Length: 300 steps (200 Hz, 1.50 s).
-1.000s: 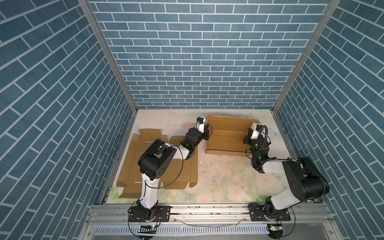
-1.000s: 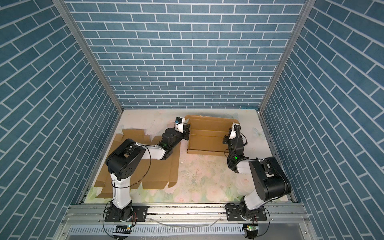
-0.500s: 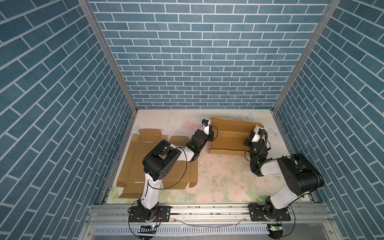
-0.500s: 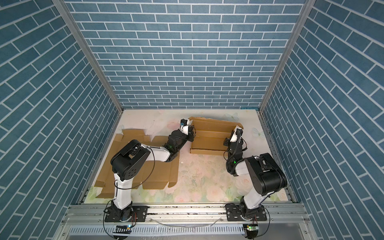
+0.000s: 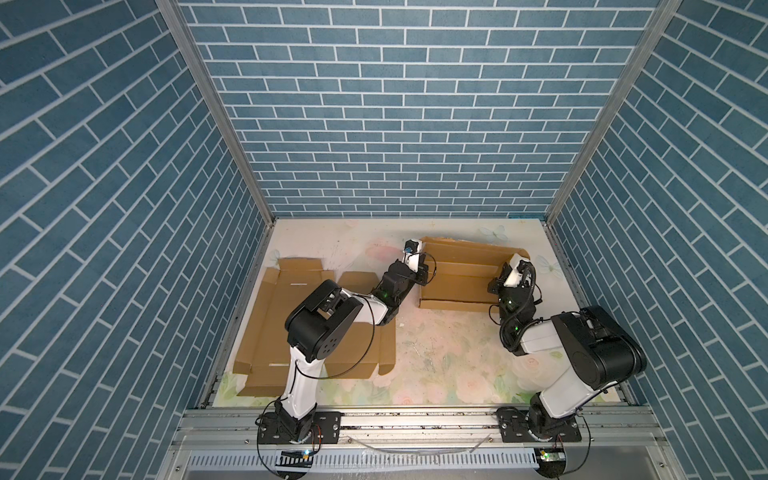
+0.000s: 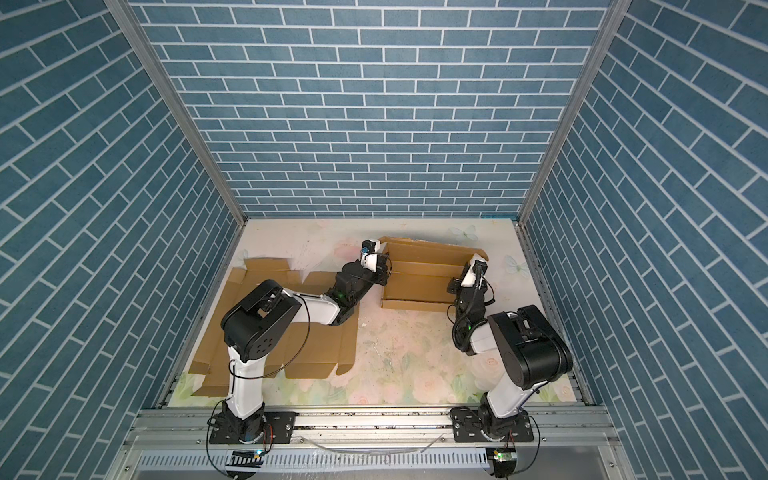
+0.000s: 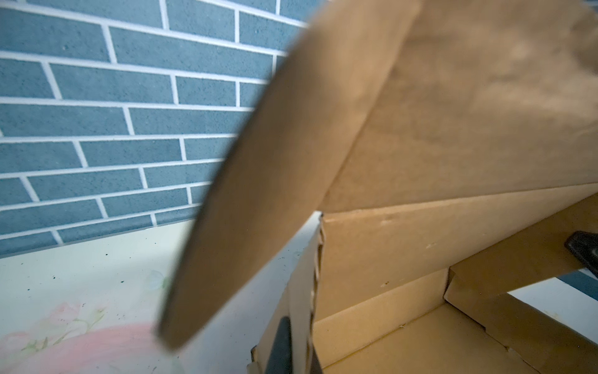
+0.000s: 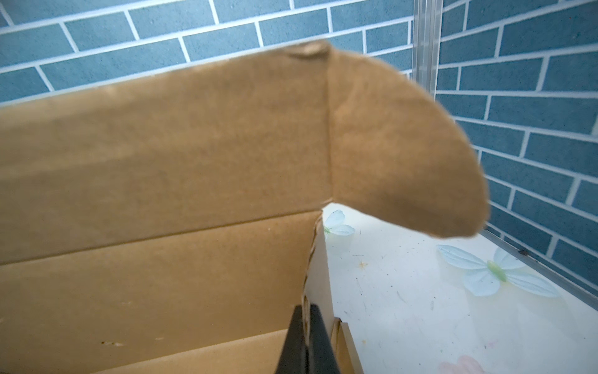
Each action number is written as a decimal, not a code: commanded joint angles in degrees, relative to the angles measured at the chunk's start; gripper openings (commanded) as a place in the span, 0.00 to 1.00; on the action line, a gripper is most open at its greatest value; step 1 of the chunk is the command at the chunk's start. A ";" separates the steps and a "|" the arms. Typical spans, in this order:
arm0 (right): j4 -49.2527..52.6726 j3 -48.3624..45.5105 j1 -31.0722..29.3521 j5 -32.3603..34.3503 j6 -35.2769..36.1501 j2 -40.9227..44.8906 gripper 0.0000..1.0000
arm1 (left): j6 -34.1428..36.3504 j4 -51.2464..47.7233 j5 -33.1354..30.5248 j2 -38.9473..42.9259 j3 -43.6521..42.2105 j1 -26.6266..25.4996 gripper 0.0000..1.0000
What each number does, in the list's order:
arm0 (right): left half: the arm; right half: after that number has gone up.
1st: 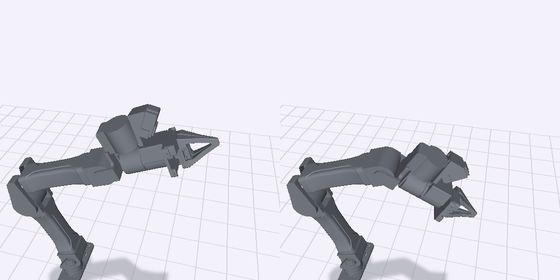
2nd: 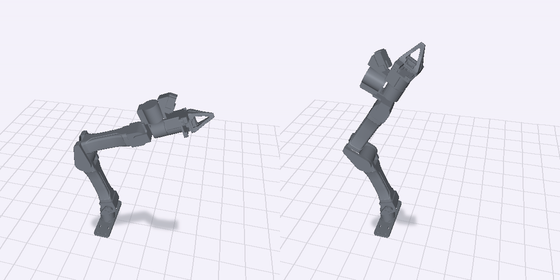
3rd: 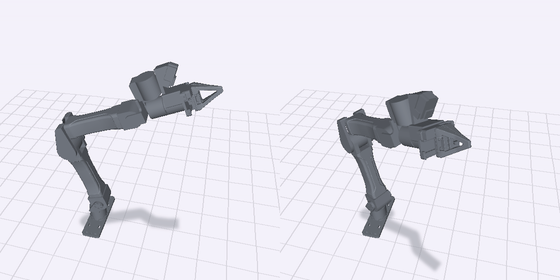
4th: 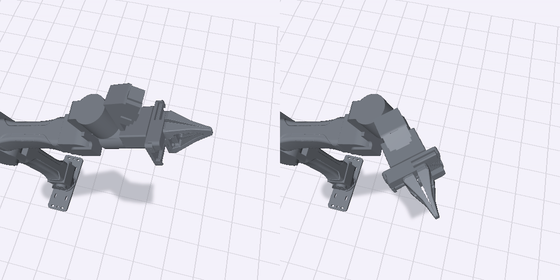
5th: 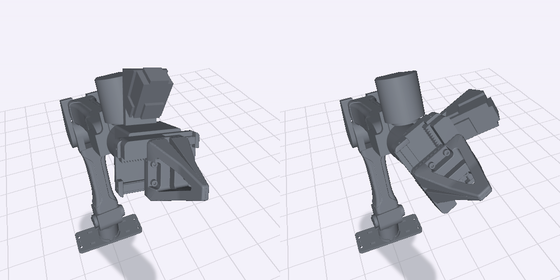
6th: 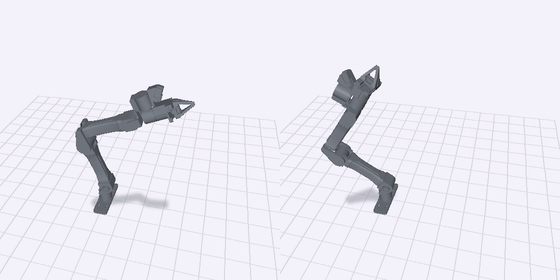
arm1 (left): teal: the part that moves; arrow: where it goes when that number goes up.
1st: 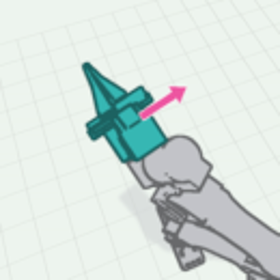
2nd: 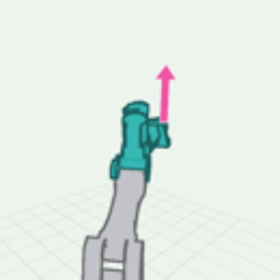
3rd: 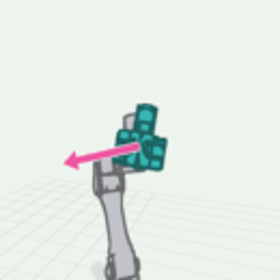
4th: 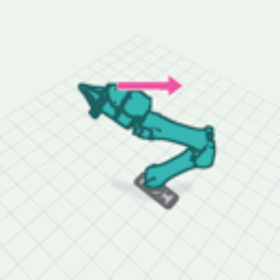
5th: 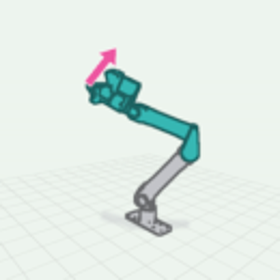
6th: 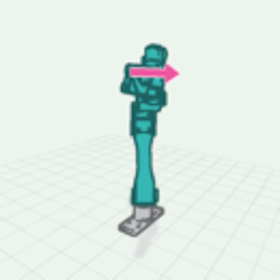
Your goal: Fold the paper box
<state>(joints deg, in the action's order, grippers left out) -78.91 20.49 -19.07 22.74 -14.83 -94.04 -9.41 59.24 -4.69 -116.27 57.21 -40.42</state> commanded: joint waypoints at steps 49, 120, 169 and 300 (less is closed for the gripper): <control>7.19 -2.20 -3.06 -8.32 -4.24 0.79 0.00 | 1.28 -5.26 1.68 -1.88 -1.91 -4.69 0.00; 8.06 3.97 -5.66 -7.11 -8.54 -0.75 0.00 | -0.31 -7.79 -1.71 0.33 1.76 -2.14 0.00; 4.26 4.32 -9.60 -0.86 -9.69 -4.61 0.00 | -2.94 -5.98 -5.60 -1.42 3.29 -6.14 0.00; 36.18 0.76 -2.98 -23.63 -3.06 18.60 0.29 | 3.51 0.87 -5.24 3.07 -14.10 -3.53 0.00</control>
<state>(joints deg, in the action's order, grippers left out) -56.90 22.39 -23.70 15.16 -20.21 -82.15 -7.44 63.53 -16.23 -111.94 46.35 -42.22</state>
